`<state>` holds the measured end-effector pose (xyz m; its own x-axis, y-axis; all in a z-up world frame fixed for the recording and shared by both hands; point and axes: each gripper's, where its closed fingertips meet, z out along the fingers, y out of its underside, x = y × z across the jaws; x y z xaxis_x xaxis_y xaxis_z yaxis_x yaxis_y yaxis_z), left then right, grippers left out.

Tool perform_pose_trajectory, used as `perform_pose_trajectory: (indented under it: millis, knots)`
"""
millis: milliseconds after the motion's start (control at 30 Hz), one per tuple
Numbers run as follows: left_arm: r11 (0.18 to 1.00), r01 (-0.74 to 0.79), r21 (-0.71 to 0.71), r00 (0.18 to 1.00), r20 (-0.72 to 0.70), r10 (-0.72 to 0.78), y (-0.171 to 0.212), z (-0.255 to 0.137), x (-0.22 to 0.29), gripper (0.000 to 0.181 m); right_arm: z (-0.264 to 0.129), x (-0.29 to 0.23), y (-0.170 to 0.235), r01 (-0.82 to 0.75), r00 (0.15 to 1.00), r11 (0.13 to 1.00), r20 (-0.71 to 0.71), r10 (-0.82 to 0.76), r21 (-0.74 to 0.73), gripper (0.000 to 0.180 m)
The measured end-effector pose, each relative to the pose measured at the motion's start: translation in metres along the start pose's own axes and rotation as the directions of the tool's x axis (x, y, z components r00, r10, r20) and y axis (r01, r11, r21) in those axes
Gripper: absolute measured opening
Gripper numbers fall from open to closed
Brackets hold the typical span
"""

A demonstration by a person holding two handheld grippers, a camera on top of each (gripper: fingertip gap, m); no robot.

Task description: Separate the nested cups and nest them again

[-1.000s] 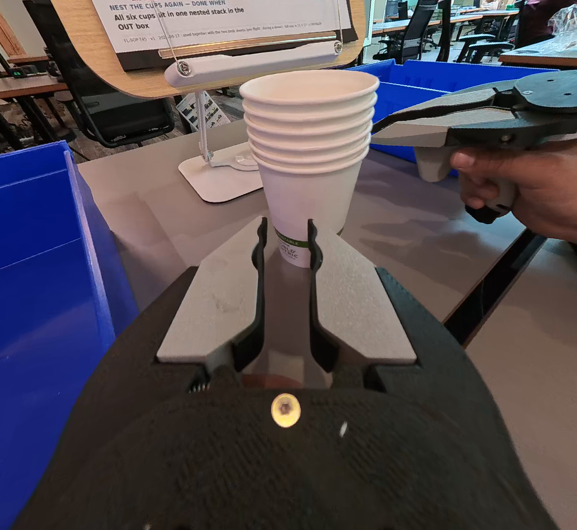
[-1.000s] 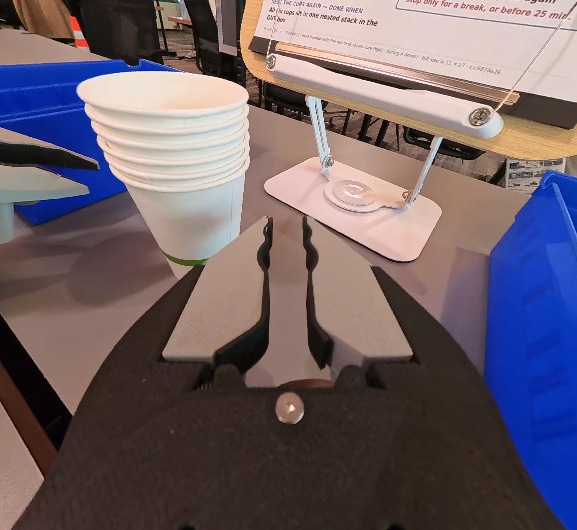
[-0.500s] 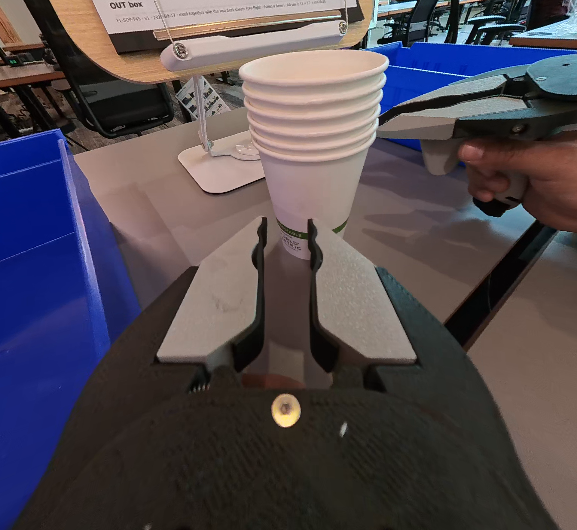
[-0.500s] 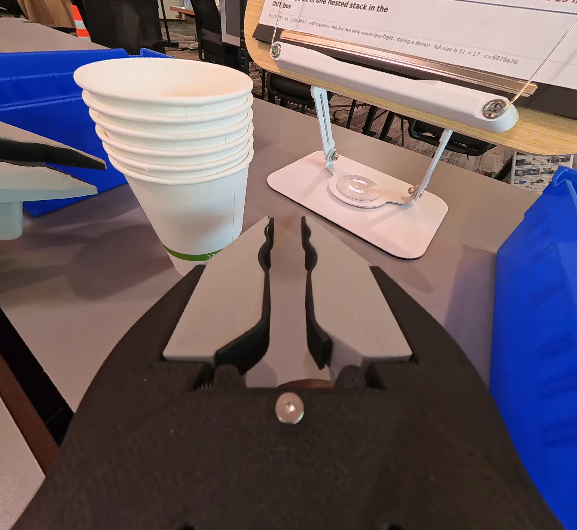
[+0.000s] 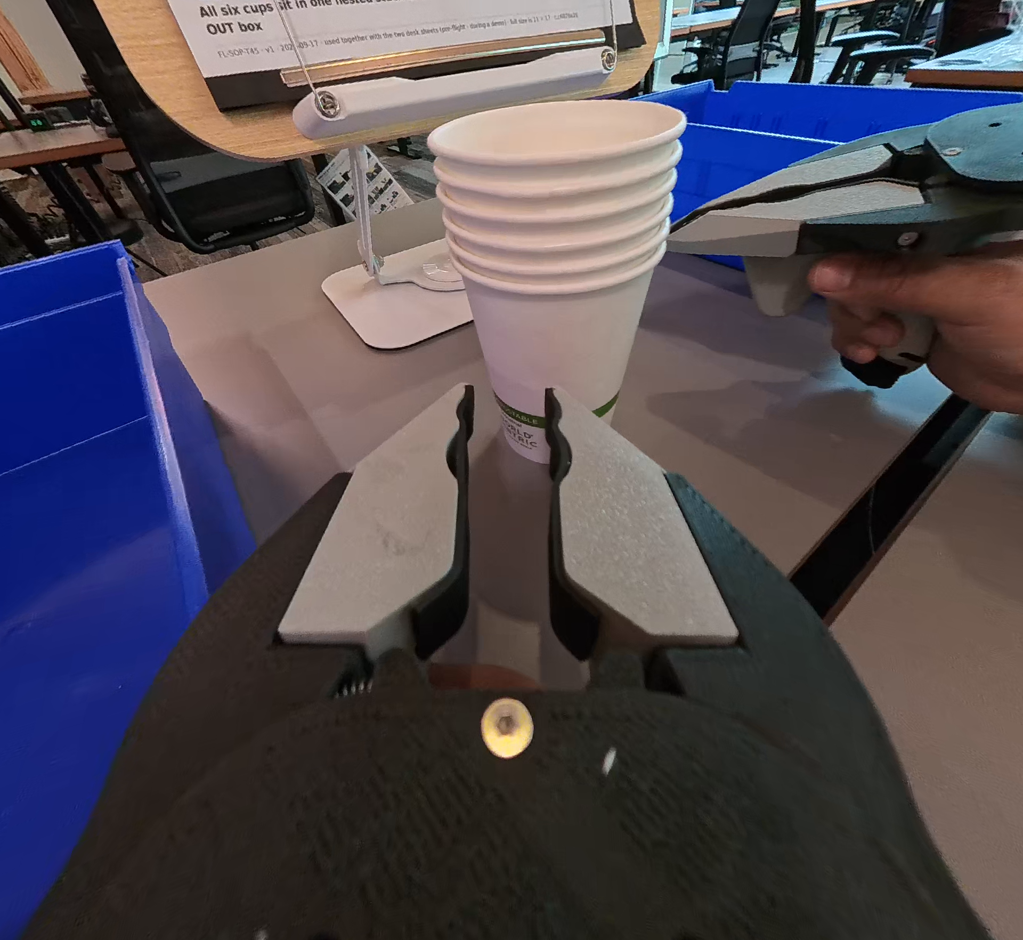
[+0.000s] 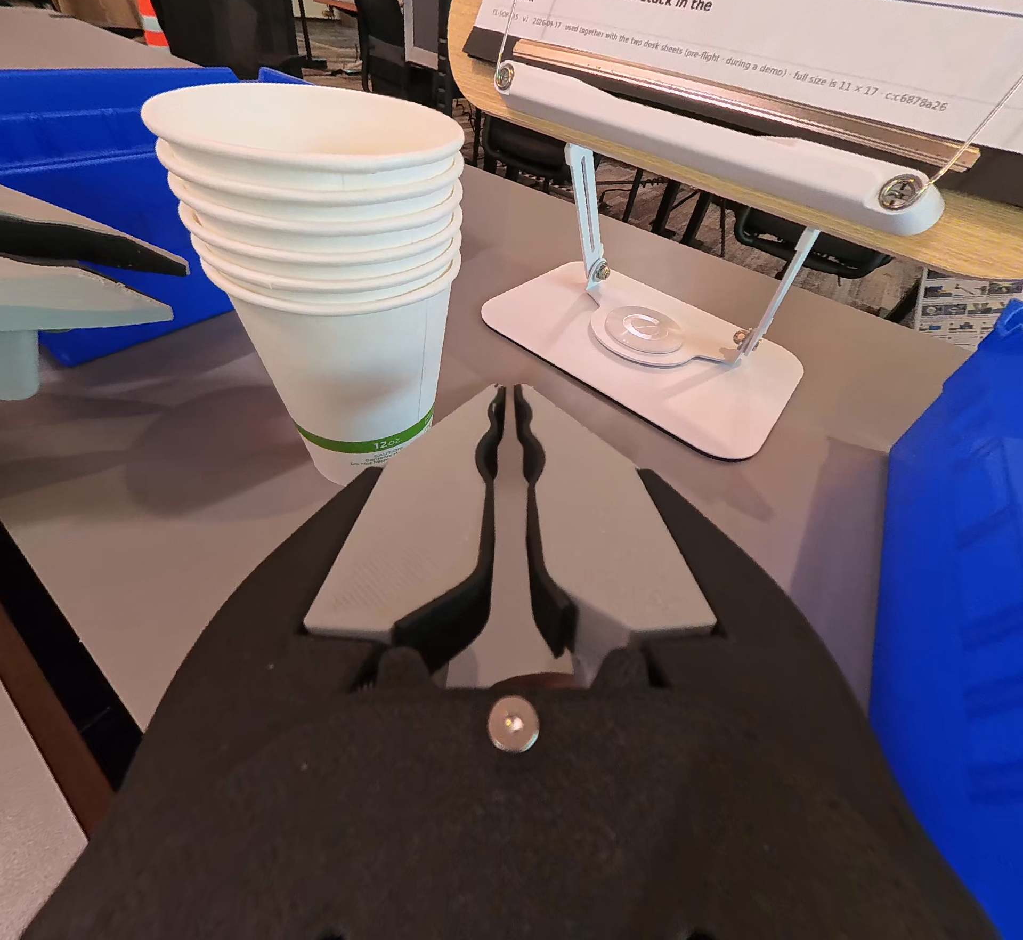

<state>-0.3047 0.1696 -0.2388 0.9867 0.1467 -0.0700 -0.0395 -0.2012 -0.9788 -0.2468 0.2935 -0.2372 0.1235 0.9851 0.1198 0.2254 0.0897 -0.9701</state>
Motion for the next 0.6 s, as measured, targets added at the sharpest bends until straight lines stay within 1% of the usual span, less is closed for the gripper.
perform_pose_trajectory:
  millis: [267,600]
  knots:
    - [0.999,-0.028,-0.019,1.0,-0.001,0.028,0.0037,0.0023,0.0025,0.024,-0.0004,-0.0002,-0.0009,0.002,1.0,1.0,0.001,-0.002,0.003,0.001]
    - [0.999,-0.028,-0.022,1.0,-0.004,0.028,0.0043,0.0024,0.0029,0.023,-0.0008,-0.0007,-0.0015,0.003,1.0,1.0,0.002,-0.003,0.005,0.001]
